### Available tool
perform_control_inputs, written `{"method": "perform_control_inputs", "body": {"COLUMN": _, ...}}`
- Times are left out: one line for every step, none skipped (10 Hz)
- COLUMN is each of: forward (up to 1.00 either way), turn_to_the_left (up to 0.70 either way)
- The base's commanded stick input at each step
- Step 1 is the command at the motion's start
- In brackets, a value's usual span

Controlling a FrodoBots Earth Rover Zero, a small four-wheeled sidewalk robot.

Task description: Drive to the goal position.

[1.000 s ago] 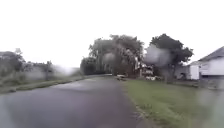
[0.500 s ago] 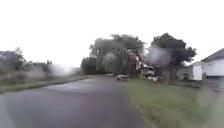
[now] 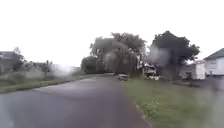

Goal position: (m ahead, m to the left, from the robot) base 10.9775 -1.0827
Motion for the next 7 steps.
{"method": "perform_control_inputs", "body": {"forward": 0.85, "turn_to_the_left": 0.00}}
{"method": "perform_control_inputs", "body": {"forward": 0.85, "turn_to_the_left": 0.00}}
{"method": "perform_control_inputs", "body": {"forward": 0.85, "turn_to_the_left": 0.00}}
{"method": "perform_control_inputs", "body": {"forward": 0.85, "turn_to_the_left": 0.00}}
{"method": "perform_control_inputs", "body": {"forward": 0.85, "turn_to_the_left": 0.00}}
{"method": "perform_control_inputs", "body": {"forward": 0.85, "turn_to_the_left": 0.00}}
{"method": "perform_control_inputs", "body": {"forward": 0.85, "turn_to_the_left": 0.00}}
